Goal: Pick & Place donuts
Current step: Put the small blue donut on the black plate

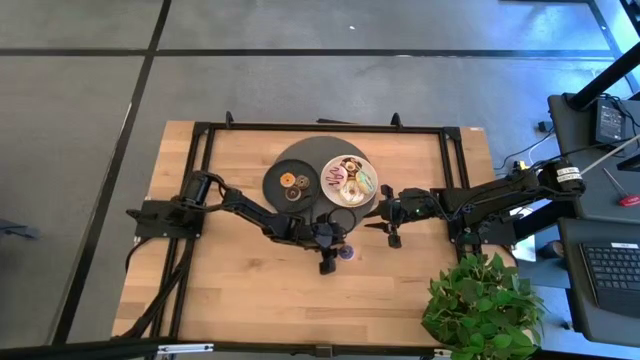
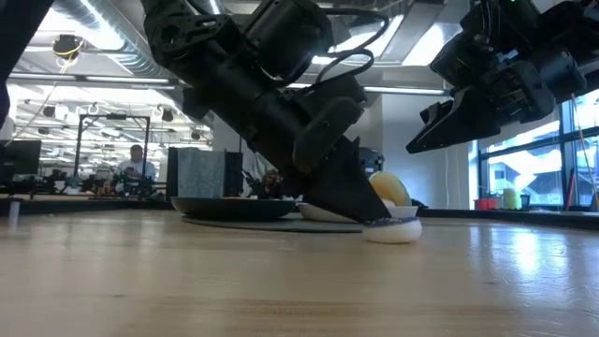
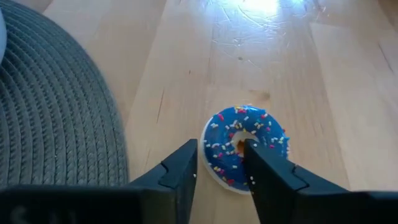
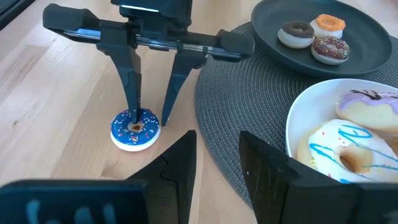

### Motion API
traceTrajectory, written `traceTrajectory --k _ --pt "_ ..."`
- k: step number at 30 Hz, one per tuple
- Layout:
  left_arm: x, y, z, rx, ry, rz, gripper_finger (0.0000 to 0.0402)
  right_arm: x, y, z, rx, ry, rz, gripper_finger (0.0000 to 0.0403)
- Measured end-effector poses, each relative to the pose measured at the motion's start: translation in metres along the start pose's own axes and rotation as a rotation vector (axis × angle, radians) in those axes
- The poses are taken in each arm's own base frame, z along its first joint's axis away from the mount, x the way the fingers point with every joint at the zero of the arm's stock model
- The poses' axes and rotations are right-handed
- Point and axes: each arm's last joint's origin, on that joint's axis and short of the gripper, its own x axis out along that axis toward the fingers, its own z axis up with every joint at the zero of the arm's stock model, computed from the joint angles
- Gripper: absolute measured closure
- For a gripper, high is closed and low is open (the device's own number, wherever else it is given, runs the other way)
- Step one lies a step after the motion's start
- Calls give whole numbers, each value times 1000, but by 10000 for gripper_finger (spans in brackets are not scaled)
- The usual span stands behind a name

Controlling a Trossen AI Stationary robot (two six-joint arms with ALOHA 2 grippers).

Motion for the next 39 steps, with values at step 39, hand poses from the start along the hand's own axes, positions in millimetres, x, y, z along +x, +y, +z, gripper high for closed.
traceTrajectory --k 39 --pt "-143 84 54 -107 201 449 392 0 0 -1 22 10 1 279"
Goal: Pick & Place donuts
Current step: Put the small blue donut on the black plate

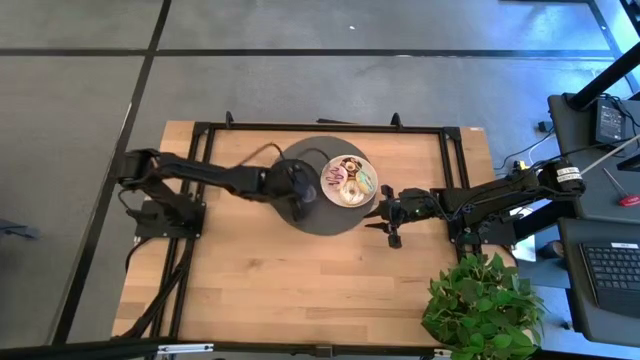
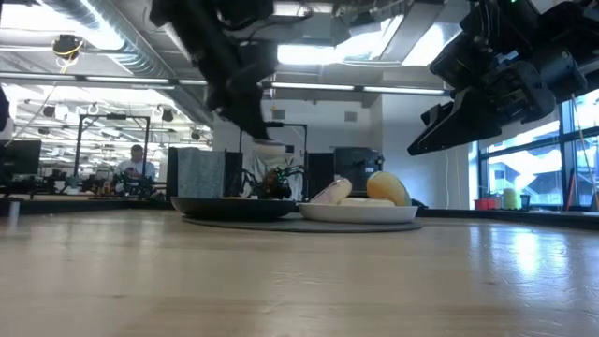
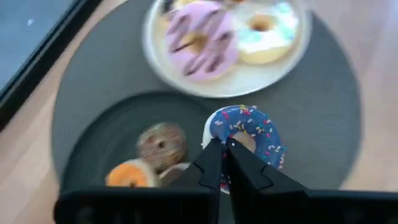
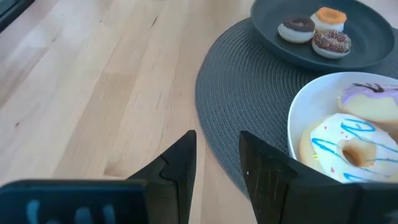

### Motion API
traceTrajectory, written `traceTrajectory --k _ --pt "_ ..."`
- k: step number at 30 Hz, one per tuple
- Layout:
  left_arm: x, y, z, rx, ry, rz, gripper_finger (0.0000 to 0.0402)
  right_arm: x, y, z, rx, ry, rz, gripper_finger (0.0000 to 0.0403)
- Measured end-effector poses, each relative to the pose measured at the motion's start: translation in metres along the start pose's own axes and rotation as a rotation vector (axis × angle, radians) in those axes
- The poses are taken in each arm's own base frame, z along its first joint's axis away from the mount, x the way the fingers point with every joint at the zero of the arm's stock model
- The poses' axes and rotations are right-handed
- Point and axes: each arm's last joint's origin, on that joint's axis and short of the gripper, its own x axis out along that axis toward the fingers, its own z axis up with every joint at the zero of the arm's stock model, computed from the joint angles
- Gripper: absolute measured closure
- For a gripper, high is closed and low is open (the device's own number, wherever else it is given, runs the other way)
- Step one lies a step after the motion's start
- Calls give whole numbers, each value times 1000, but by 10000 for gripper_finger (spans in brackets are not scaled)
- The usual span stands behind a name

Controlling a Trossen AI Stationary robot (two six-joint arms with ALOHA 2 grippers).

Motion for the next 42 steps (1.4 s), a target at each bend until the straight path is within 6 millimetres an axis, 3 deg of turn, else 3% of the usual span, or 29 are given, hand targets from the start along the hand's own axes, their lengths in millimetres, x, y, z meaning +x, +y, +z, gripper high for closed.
traceTrajectory --k 7,15,24,42 --pt "12 47 -24 -176 30 67 392 0 0 -1 4 8 1 279" --pt "31 66 -40 -295 5 6 393 0 0 -1 4 8 0 279" --pt "37 69 -54 -312 23 15 392 0 0 -1 4 8 0 279" --pt "37 68 -49 -339 -32 2 387 0 0 -1 4 8 0 279"
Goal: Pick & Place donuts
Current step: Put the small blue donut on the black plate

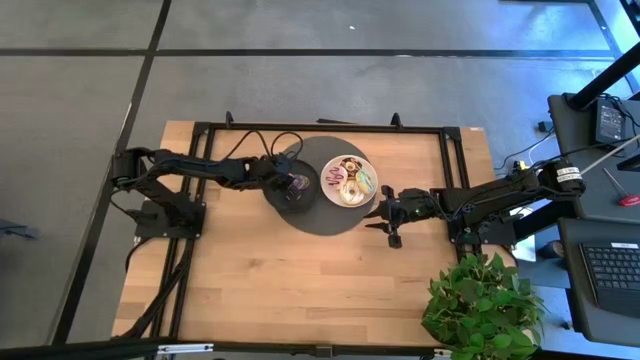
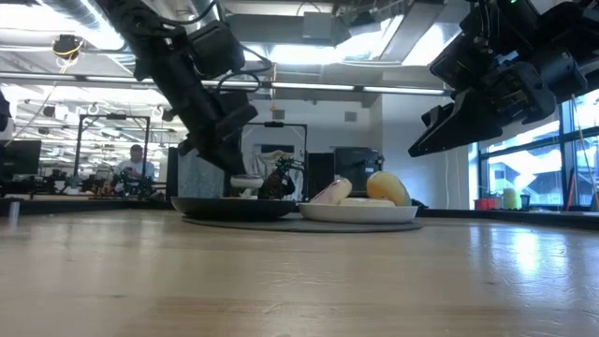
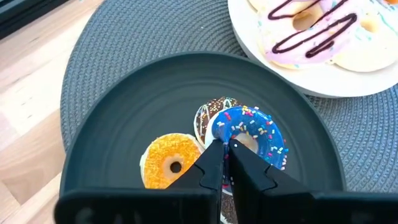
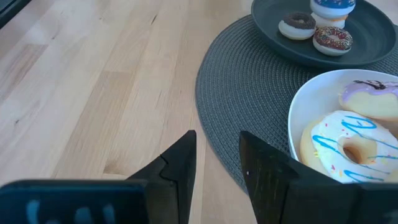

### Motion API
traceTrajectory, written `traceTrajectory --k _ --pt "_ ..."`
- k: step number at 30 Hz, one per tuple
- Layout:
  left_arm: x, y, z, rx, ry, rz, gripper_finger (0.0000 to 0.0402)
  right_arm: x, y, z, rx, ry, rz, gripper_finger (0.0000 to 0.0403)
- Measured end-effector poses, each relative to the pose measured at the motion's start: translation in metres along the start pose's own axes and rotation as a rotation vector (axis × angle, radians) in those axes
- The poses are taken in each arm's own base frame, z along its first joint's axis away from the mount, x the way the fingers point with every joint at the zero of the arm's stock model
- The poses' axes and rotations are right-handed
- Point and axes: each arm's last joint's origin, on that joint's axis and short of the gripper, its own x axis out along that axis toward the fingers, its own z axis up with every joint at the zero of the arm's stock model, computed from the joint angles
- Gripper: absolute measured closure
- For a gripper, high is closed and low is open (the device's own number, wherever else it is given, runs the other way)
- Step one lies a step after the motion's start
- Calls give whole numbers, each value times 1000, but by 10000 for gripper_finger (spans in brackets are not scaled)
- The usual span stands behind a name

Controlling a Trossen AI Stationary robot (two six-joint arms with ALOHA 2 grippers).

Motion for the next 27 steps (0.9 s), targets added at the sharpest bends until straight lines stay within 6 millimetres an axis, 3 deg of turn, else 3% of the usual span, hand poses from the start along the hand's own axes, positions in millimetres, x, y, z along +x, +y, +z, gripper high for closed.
traceTrajectory --k 10,18,27 --pt "2 1 -2 -13 9 36 388 0 0 0 0 0 0 279" --pt "17 0 -11 -12 56 58 387 0 0 0 0 0 0 279" --pt "16 2 -9 -12 32 100 374 0 0 0 0 0 0 279"
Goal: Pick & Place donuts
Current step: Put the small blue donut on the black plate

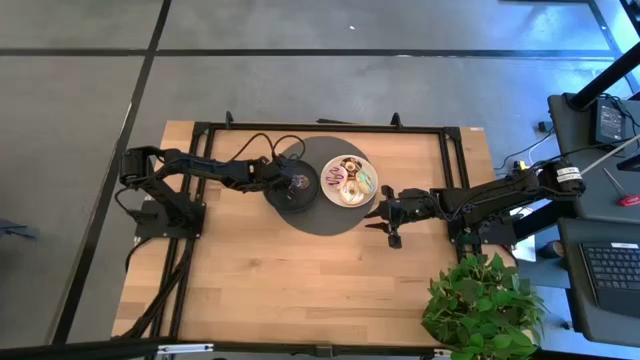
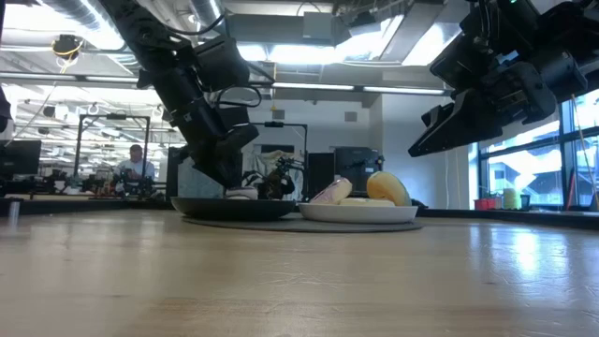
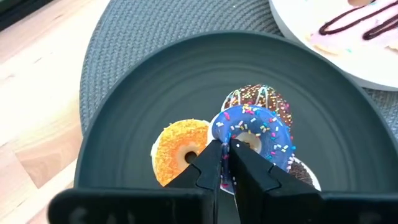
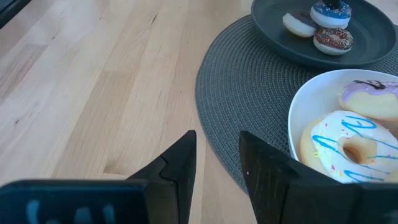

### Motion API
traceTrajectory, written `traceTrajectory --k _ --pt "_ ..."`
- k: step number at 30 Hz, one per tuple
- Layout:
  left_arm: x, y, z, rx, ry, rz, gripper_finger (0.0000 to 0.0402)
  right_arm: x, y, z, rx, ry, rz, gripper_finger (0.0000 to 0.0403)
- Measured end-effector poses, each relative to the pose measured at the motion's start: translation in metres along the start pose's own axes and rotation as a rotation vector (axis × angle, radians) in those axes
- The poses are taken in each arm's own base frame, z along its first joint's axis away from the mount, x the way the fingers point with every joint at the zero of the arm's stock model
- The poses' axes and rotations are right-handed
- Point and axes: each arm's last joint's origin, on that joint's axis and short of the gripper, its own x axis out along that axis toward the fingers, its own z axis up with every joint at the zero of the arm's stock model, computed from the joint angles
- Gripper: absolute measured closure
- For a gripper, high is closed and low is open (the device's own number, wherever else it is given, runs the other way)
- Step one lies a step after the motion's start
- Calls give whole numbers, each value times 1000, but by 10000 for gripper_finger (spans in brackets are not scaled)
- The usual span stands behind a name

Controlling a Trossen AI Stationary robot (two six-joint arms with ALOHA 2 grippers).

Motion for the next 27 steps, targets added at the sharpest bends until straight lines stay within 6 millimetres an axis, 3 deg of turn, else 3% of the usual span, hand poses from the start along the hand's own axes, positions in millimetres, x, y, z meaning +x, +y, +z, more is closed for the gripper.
traceTrajectory --k 11,27 --pt "0 -1 0 35 10 -23 366 0 0 0 0 0 0 279" --pt "-2 -2 4 41 3 -26 299 0 0 0 0 1 0 279"
